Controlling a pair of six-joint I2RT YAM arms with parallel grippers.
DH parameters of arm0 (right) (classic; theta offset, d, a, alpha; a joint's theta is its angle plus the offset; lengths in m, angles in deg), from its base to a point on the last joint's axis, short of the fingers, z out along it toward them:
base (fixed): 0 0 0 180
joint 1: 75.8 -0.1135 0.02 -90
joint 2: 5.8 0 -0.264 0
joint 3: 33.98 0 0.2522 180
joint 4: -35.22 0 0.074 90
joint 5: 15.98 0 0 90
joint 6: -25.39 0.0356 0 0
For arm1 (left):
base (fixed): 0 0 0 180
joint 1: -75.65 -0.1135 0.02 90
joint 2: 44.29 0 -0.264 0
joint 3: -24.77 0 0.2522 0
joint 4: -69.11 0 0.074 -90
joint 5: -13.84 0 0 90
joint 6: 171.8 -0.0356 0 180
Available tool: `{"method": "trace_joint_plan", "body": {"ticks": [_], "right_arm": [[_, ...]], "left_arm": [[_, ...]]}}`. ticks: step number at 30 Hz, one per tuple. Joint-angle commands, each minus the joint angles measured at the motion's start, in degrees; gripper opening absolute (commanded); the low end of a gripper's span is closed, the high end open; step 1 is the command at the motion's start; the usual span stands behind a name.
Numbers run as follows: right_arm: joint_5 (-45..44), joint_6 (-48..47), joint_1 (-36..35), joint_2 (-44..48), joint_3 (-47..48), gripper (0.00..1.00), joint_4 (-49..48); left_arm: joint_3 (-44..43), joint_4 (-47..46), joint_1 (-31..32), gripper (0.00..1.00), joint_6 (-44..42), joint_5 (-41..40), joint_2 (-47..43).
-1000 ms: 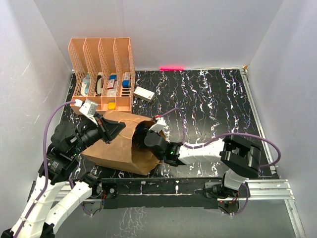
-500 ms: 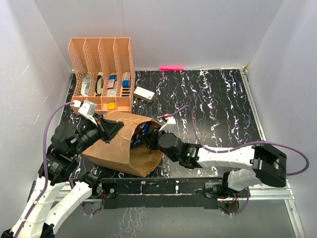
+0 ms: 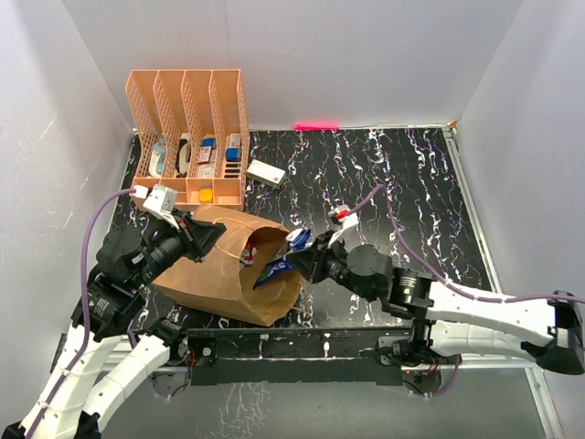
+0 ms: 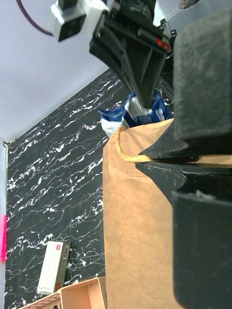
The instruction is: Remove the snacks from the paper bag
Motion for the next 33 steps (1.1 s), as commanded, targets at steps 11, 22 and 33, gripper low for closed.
{"method": "trace_joint_plan", "body": {"ticks": [11, 22, 33], "right_arm": [[-20.4, -12.1, 0.0, 14.6, 15.7, 0.08, 26.2], [-54.9, -10.6, 0.7, 5.1, 24.0, 0.08, 33.6], [-18.2, -11.0, 37.4, -10.0, 26.8, 0.08, 39.0]], "left_arm": [[0.5, -0.4, 0.2, 0.00, -0.3, -2.4, 0.8], [-0.9, -0.2, 0.2, 0.00, -1.9, -2.0, 1.4], [-2.6, 0.7, 0.2, 0.00, -3.1, 0.2, 2.0]]}}
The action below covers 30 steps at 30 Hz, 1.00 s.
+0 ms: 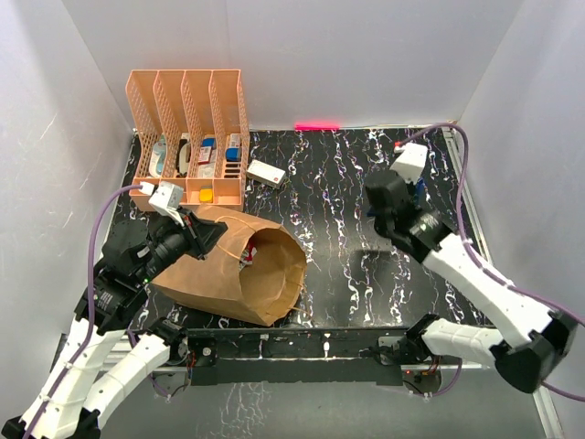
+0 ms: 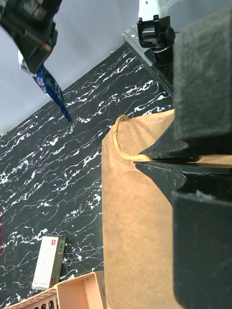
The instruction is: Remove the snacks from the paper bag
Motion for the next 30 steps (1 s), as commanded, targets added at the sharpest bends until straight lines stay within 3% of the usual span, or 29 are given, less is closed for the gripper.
{"method": "trace_joint_plan", "body": {"ticks": [1, 5, 10, 15, 18, 22, 23, 26, 30], "right_arm": [[18.0, -0.2, 12.9, -7.2, 4.8, 0.08, 4.0], [29.1, -3.5, 20.3, -16.0, 7.5, 0.08, 3.4], [35.7, -6.9, 26.7, -28.5, 15.2, 0.08, 1.6], [41.4, -8.0, 30.4, -46.3, 30.9, 0.08, -0.5], [49.8, -9.8, 31.6, -56.8, 43.7, 0.20, -1.4], [59.4, -10.0, 32.7, -67.2, 61.9, 0.36, 6.4], [60.7, -10.3, 32.7, -67.3, 62.5, 0.45, 8.2], [62.7, -10.3, 31.7, -58.1, 47.1, 0.63, 1.4], [67.4, -8.7, 29.7, -38.2, 21.7, 0.83, -13.6]], "left_arm": [[-2.3, -0.3, 0.2, 0.00, -1.5, 1.4, -0.3], [-3.2, 1.7, 0.2, 0.00, -2.7, 0.8, -0.1], [-4.2, 2.7, 0.2, 0.00, -3.6, 2.1, 0.1], [-5.7, 4.7, 0.2, 0.00, -4.3, 3.7, 1.8], [-6.1, 5.6, 0.2, 0.00, -4.7, 7.0, 3.3], [-5.9, 5.8, 0.2, 0.00, -3.6, 13.1, 5.4], [-5.7, 5.7, 0.2, 0.00, -3.8, 14.6, 5.6], [-6.1, 7.3, 0.2, 0.00, -5.3, 15.6, 5.1], [-3.1, 4.6, 0.2, 0.00, -5.9, 16.2, 2.0]]}}
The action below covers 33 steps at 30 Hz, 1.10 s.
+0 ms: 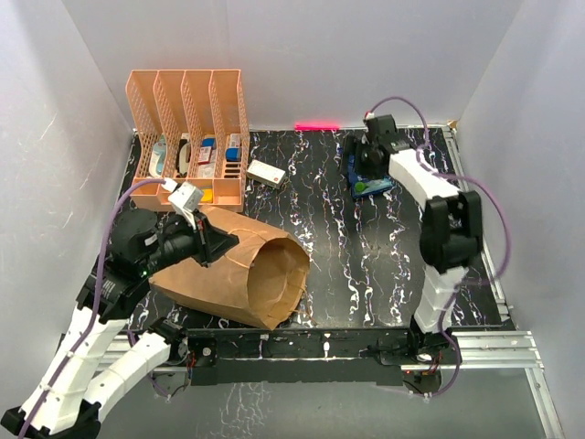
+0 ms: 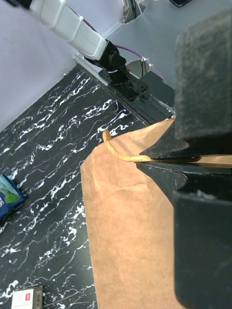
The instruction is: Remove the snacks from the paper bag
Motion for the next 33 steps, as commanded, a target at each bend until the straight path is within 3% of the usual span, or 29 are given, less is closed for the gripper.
{"method": "trace_joint_plan", "body": {"ticks": [1, 7, 13, 17, 29, 33], "right_arm": [[7.7, 0.7, -2.8, 21.9, -18.5, 0.84, -13.2], [8.0, 2.2, -12.7, 36.5, -36.3, 0.83, -15.5], [3.1, 5.2, -22.5, 43.7, -46.5, 0.79, -16.6], [4.9, 6.0, -27.3, 47.9, -52.0, 0.79, -20.8], [4.6, 5.3, -36.5, 59.6, -58.6, 0.78, -28.1], [8.3, 4.1, -38.0, 62.9, -60.5, 0.76, -33.8]], "left_arm": [[1.7, -2.3, 0.2, 0.00, -1.8, 3.6, -3.9], [3.4, -0.4, 0.2, 0.00, -3.1, 1.6, -4.8], [3.4, 5.3, 0.2, 0.00, -2.3, -14.9, -8.5], [2.8, 5.3, 0.2, 0.00, -1.8, -21.2, -12.6], [1.9, 2.7, 0.2, 0.00, 1.0, -13.8, -14.6], [-1.2, 4.2, 0.2, 0.00, 0.3, -16.0, -13.6]]}}
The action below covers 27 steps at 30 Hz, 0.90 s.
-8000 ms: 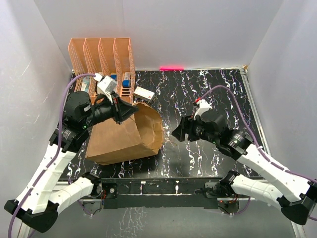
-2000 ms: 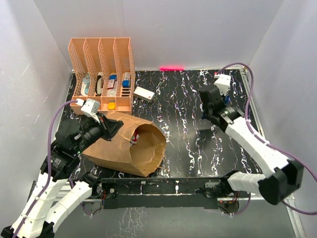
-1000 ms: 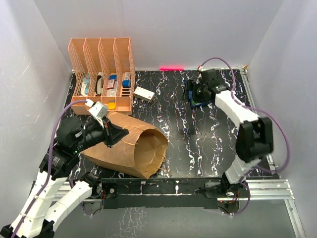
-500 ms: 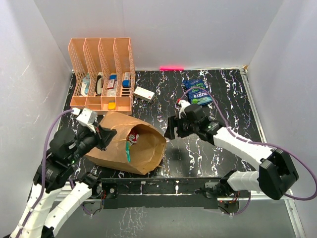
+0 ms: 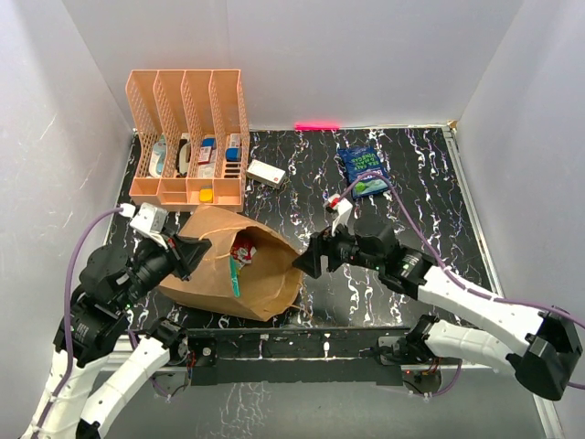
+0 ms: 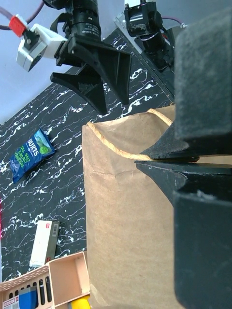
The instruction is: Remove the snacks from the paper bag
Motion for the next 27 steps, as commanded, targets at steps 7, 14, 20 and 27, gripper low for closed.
{"method": "trace_joint_plan", "body": {"ticks": [7, 14, 20, 27], "right_arm": [[0.1, -1.2, -16.1, -5.8, 0.9, 0.72, -22.8], [-12.5, -3.4, -25.0, -17.8, 10.2, 0.62, -18.6], [-15.5, -20.3, -25.5, -22.1, 10.4, 0.62, -22.9], [-9.4, -45.0, -25.7, -24.3, 4.5, 0.62, -37.0]], "left_arm": [[-8.3, 3.3, 0.2, 0.00, -3.6, -7.5, -0.3], [-7.5, 3.4, 0.2, 0.00, -0.1, -7.2, -0.8], [-6.1, 1.1, 0.2, 0.00, 3.6, -6.4, -2.0], [-5.2, 0.4, 0.1, 0.00, 4.3, -5.5, -1.8]]}}
